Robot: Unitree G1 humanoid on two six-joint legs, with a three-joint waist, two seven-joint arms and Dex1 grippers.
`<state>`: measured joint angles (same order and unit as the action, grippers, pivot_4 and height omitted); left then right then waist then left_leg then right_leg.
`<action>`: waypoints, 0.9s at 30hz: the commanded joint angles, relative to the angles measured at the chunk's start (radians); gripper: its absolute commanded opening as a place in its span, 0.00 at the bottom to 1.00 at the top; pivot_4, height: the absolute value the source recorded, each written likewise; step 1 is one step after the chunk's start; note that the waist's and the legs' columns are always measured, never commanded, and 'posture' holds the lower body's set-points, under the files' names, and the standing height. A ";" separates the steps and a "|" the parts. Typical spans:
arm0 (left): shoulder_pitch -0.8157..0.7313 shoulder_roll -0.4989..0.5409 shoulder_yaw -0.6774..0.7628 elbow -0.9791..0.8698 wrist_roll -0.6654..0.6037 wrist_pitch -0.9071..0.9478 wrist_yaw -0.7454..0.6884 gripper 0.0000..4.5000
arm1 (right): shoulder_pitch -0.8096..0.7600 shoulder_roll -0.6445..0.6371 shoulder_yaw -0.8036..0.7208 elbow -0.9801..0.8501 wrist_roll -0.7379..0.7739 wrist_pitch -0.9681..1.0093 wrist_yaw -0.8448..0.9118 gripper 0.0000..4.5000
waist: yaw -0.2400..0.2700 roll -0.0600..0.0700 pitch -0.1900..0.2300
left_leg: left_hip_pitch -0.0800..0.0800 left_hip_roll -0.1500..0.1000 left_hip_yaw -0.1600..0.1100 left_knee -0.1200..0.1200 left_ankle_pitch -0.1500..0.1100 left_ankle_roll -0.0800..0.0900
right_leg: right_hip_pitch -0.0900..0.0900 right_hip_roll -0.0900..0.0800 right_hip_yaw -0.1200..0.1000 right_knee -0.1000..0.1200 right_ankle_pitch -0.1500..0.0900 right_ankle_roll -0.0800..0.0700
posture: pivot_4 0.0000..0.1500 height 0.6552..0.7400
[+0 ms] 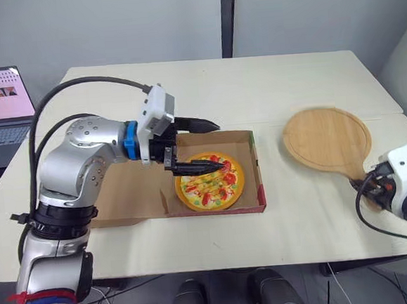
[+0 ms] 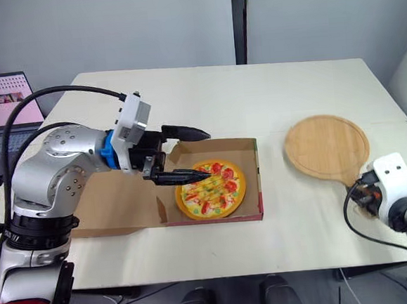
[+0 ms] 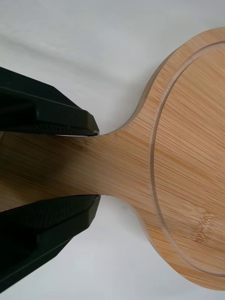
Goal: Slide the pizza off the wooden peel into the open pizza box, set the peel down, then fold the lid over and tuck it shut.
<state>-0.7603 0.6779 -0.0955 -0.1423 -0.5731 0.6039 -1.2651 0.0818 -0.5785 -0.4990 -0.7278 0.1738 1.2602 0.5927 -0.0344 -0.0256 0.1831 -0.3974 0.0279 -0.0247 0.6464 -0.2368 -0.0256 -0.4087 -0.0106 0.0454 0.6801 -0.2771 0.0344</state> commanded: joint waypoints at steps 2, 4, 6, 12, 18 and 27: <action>-0.026 -0.029 -0.033 0.014 0.030 -0.024 0.007 1.00 | 0.031 0.090 -0.044 -0.062 -0.001 0.006 -0.093 0.35 | 0.000 0.000 0.000 | 0.000 0.000 0.000 0.000 0.000 0.000 | 0.000 0.000 0.000 0.000 0.000 0.000 | 1.00 1.00; -0.030 -0.036 -0.047 0.031 0.053 -0.029 0.019 1.00 | 0.046 0.100 -0.042 -0.048 -0.005 -0.013 -0.113 0.35 | 0.001 0.001 0.000 | 0.000 -0.001 0.001 0.000 0.000 0.000 | 0.000 0.000 0.001 0.000 0.000 0.000 | 1.00 1.00; -0.036 -0.045 -0.056 0.045 0.071 -0.029 0.033 1.00 | 0.058 0.107 -0.045 -0.027 -0.006 -0.026 -0.131 0.35 | 0.001 0.001 0.000 | 0.000 -0.001 0.000 0.000 0.000 0.000 | 0.000 0.000 0.001 0.000 0.000 0.000 | 1.00 1.00; -0.032 -0.045 -0.064 0.037 0.089 -0.019 0.034 1.00 | 0.084 0.097 -0.054 0.004 0.006 -0.036 -0.153 0.62 | 0.003 0.001 0.000 | 0.000 -0.001 0.000 0.000 0.000 0.000 | 0.000 0.000 0.000 0.000 0.000 0.000 | 1.00 1.00; -0.011 -0.025 -0.063 0.030 0.111 -0.035 0.033 1.00 | 0.083 0.005 -0.139 -0.009 0.067 -0.040 -0.077 0.99 | 0.002 0.001 0.000 | 0.000 -0.001 0.000 0.000 0.000 0.000 | 0.001 0.000 0.000 -0.001 0.000 0.000 | 1.00 1.00; 0.106 0.014 0.035 -0.024 0.132 -0.058 0.124 1.00 | -0.124 -0.160 0.038 -0.011 0.213 -0.313 0.107 0.99 | -0.009 0.000 0.000 | 0.003 0.000 0.001 0.000 0.000 0.000 | 0.002 0.001 0.001 -0.001 0.000 0.001 | 1.00 1.00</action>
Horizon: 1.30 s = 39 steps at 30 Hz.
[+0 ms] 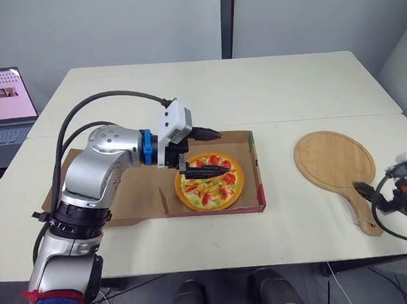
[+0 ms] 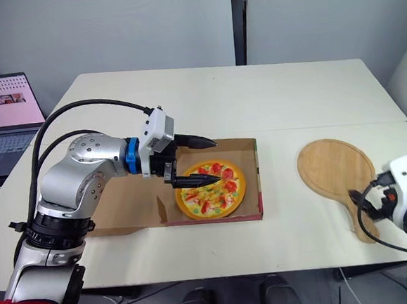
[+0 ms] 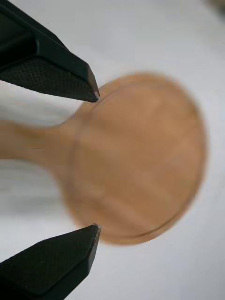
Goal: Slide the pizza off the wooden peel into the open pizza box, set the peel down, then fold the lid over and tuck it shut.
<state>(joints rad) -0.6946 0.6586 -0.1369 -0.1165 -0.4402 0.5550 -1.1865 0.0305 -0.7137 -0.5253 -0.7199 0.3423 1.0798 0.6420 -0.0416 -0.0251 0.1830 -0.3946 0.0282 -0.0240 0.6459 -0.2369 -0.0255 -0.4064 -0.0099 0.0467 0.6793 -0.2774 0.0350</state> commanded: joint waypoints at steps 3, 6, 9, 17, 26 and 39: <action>0.131 0.066 0.160 -0.096 -0.011 0.021 0.120 1.00 | -0.205 -0.034 0.183 0.067 0.053 -0.277 0.119 0.99 | -0.008 -0.001 0.000 | 0.000 0.001 -0.001 -0.001 0.000 0.000 | 0.000 0.001 0.000 0.000 0.000 0.000 | 1.00 1.00; 0.232 0.090 0.259 -0.157 -0.042 0.050 0.182 1.00 | -0.338 -0.050 0.303 0.165 0.070 -0.376 0.220 0.99 | -0.008 -0.001 0.001 | 0.000 0.001 -0.001 0.000 0.000 0.000 | 0.000 0.001 -0.001 0.000 0.000 0.000 | 1.00 1.00; 0.371 0.102 0.400 -0.219 -0.085 0.101 0.251 1.00 | -0.515 -0.038 0.439 0.280 0.095 -0.395 0.314 0.99 | -0.012 -0.001 0.001 | 0.000 0.001 -0.001 0.000 0.000 0.000 | 0.000 -0.001 -0.001 -0.001 0.000 0.000 | 1.00 1.00; 0.678 -0.042 0.851 -0.370 -0.391 0.397 0.544 1.00 | -0.785 0.030 0.661 0.477 0.087 -0.448 0.470 0.99 | -0.002 -0.002 0.001 | -0.001 0.003 -0.003 0.000 0.000 0.000 | 0.000 -0.005 -0.004 -0.001 0.003 -0.005 | 1.00 1.00; 1.094 -0.205 1.129 -0.348 -1.100 0.527 0.946 1.00 | -0.922 0.109 0.744 0.592 0.080 -0.454 0.546 0.99 | 0.011 -0.005 0.000 | 0.000 0.002 -0.007 0.000 0.000 0.000 | 0.001 -0.015 -0.003 -0.001 0.003 -0.005 | 1.00 1.00; 1.112 -0.306 0.927 -0.270 -1.360 0.197 1.402 1.00 | -0.920 0.092 0.767 0.585 0.062 -0.466 0.582 0.99 | 0.014 -0.005 -0.001 | 0.000 0.001 -0.011 0.000 0.000 0.000 | 0.002 -0.012 -0.004 -0.001 0.002 -0.009 | 1.00 1.00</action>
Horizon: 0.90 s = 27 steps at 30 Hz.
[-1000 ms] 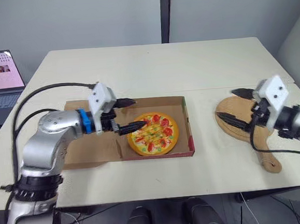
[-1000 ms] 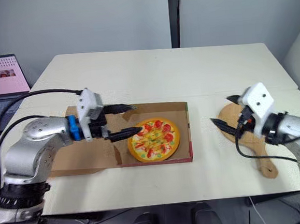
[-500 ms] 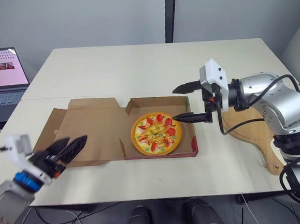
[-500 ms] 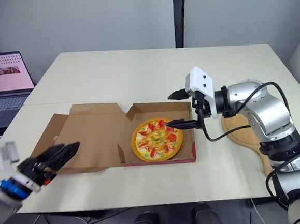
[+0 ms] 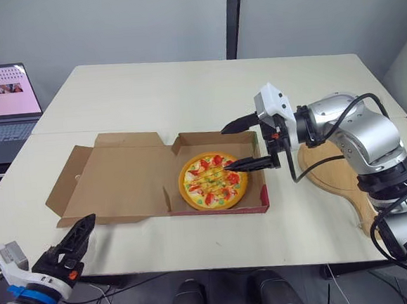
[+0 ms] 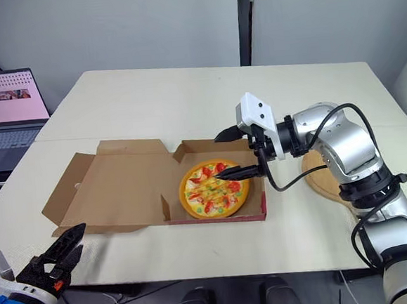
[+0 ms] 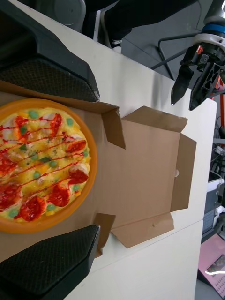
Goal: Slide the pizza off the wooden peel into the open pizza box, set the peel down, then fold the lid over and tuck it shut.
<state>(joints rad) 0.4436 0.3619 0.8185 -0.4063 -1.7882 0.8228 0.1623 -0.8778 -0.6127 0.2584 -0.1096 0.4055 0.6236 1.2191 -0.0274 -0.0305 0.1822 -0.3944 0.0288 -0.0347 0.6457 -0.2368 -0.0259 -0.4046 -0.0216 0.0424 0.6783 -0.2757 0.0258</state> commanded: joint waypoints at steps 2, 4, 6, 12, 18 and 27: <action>-0.045 -0.017 -0.045 0.044 0.007 -0.108 0.079 1.00 | -0.013 -0.013 -0.016 -0.027 -0.002 -0.008 0.006 0.99 | 0.000 0.000 0.000 | 0.000 -0.001 0.003 0.000 0.000 0.000 | 0.000 0.002 0.000 0.000 0.001 -0.001 | 1.00 1.00; -0.063 -0.020 -0.053 0.062 0.015 -0.141 0.085 1.00 | -0.011 -0.016 -0.016 -0.029 -0.003 -0.008 0.006 0.99 | 0.000 -0.001 -0.001 | 0.000 -0.001 0.006 0.000 0.000 0.000 | 0.000 0.003 -0.001 0.000 0.001 -0.001 | 1.00 1.00; -0.077 -0.022 -0.066 0.068 0.022 -0.164 0.082 1.00 | -0.010 -0.017 -0.016 -0.031 -0.001 -0.007 0.006 0.99 | 0.000 -0.001 -0.001 | 0.000 -0.001 0.007 0.000 0.000 0.000 | 0.000 0.004 -0.001 -0.001 0.001 -0.001 | 1.00 1.00; -0.104 -0.028 -0.106 0.070 0.032 -0.206 0.081 0.96 | -0.008 -0.018 -0.014 -0.036 0.001 -0.005 0.005 1.00 | -0.001 -0.001 -0.001 | 0.000 -0.001 0.008 0.000 0.000 0.000 | 0.000 0.004 0.000 -0.001 0.001 -0.001 | 1.00 1.00; -0.125 -0.028 -0.126 0.114 0.068 -0.227 0.066 0.59 | -0.025 -0.019 -0.019 0.003 -0.013 -0.022 0.006 1.00 | -0.001 -0.001 -0.001 | 0.000 -0.001 0.008 0.000 0.000 0.000 | -0.001 0.005 0.000 -0.001 0.001 -0.001 | 1.00 1.00; -0.136 -0.022 -0.143 0.149 0.125 -0.232 0.033 0.01 | -0.012 -0.021 -0.024 -0.007 -0.022 -0.022 0.009 1.00 | -0.001 -0.001 -0.001 | 0.000 -0.001 0.008 -0.001 0.000 0.000 | -0.001 0.005 -0.001 -0.003 0.001 -0.001 | 1.00 1.00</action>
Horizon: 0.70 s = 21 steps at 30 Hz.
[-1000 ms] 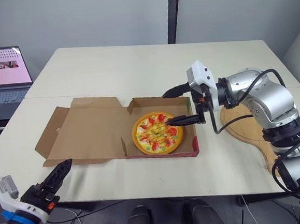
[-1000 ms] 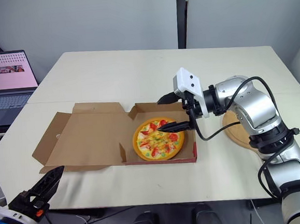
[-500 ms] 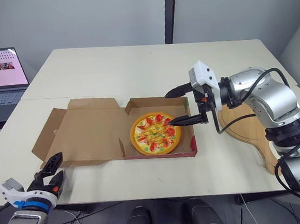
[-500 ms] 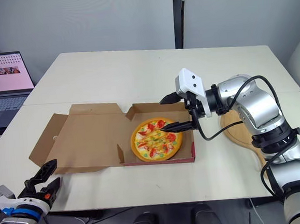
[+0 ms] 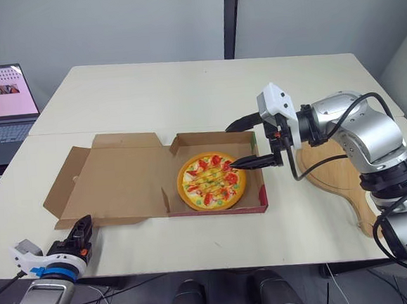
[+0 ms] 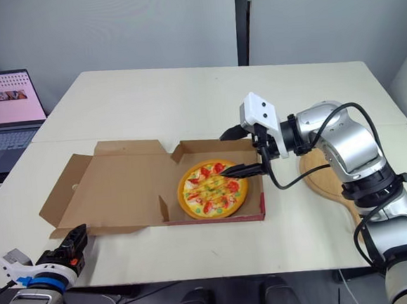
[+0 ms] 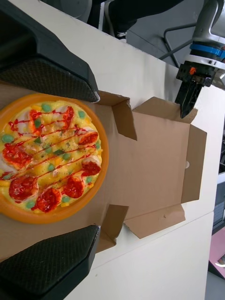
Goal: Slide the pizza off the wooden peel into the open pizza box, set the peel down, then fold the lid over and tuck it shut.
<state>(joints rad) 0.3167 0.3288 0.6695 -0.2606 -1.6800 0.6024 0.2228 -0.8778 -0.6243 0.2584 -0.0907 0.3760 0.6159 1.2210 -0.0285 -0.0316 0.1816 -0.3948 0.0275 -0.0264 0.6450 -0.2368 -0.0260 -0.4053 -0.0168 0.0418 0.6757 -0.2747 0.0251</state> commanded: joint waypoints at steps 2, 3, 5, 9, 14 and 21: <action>-0.014 0.012 0.007 0.011 0.027 -0.012 -0.031 0.01 | -0.008 -0.010 -0.025 -0.031 0.008 -0.012 0.006 1.00 | 0.000 0.000 0.000 | 0.000 0.000 0.000 0.000 0.000 0.000 | 0.000 0.000 0.000 0.000 0.000 0.000 | 1.00 1.00; -0.018 0.014 0.007 0.014 0.032 -0.011 -0.035 0.01 | -0.003 -0.012 -0.026 -0.035 0.008 -0.010 0.005 1.00 | 0.000 0.000 0.000 | 0.000 0.000 0.000 0.000 0.000 0.000 | 0.000 0.000 0.000 0.000 0.000 0.000 | 1.00 1.00; -0.025 0.018 0.012 0.017 0.037 -0.010 -0.038 0.01 | 0.004 -0.015 -0.032 -0.038 0.006 -0.010 -0.002 1.00 | 0.000 0.000 0.000 | 0.000 0.000 0.000 0.000 0.000 0.000 | 0.000 0.000 0.000 0.000 0.000 0.000 | 1.00 1.00; -0.023 0.040 0.026 0.006 0.041 -0.003 -0.048 0.01 | -0.003 0.004 -0.053 0.029 -0.062 -0.053 -0.107 1.00 | 0.000 0.000 0.000 | 0.000 0.000 0.000 0.000 0.000 0.000 | 0.000 0.000 0.000 0.000 0.000 0.000 | 1.00 1.00; -0.014 0.111 0.055 0.002 0.036 0.014 -0.077 0.00 | -0.051 0.037 -0.035 0.254 -0.212 -0.160 -0.268 0.96 | -0.003 -0.001 0.000 | 0.000 0.000 0.001 0.000 0.000 0.000 | -0.001 0.000 0.000 -0.001 -0.002 -0.006 | 1.00 1.00; -0.047 0.185 0.075 0.049 0.040 0.030 -0.112 0.00 | -0.156 0.126 0.029 0.695 -0.425 -0.446 -0.426 0.47 | -0.008 -0.001 0.000 | 0.000 0.001 0.002 -0.002 0.000 0.000 | -0.002 0.002 0.001 -0.002 0.001 -0.002 | 1.00 1.00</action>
<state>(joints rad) 0.2743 0.4939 0.7109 -0.2083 -1.6415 0.6303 0.1326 -0.9951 -0.5084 0.2841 0.5513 -0.0143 0.2423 0.8266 -0.0361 -0.0322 0.1817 -0.3949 0.0284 -0.0242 0.6434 -0.2368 -0.0260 -0.4069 -0.0142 0.0431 0.6740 -0.2739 0.0231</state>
